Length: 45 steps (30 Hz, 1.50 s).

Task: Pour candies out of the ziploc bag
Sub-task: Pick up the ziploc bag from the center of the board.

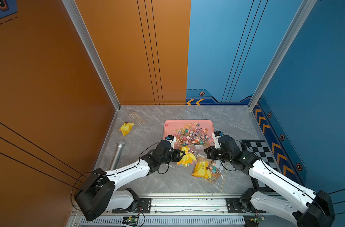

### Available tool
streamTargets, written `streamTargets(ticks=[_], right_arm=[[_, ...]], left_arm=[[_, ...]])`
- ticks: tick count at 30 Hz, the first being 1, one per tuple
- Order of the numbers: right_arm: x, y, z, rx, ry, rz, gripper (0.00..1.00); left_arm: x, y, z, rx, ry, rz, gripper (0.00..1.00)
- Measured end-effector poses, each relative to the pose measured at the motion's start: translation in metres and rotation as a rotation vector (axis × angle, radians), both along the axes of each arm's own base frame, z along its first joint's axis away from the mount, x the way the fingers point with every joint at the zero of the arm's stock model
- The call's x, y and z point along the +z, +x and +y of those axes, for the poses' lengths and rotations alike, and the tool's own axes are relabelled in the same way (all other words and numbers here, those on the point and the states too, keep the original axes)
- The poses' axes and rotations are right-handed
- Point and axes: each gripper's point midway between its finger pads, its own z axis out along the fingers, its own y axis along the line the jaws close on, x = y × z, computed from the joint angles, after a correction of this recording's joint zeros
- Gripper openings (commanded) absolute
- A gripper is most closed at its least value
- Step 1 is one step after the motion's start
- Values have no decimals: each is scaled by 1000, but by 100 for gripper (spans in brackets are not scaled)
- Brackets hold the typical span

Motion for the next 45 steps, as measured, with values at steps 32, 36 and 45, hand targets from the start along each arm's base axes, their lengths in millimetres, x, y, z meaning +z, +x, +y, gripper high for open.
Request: streamTargets(ticks=[32,36,45], right_arm=[[23,39,32,67,-4,-33,0],[30,56,35,68,1,-38,0],[40,102,48,91,32,-33,0]], left_arm=[[4,33,35,97,4,-12,0],[15,49,41,117,-10,-30,0],[22,91,53,156,-10,-39,0]])
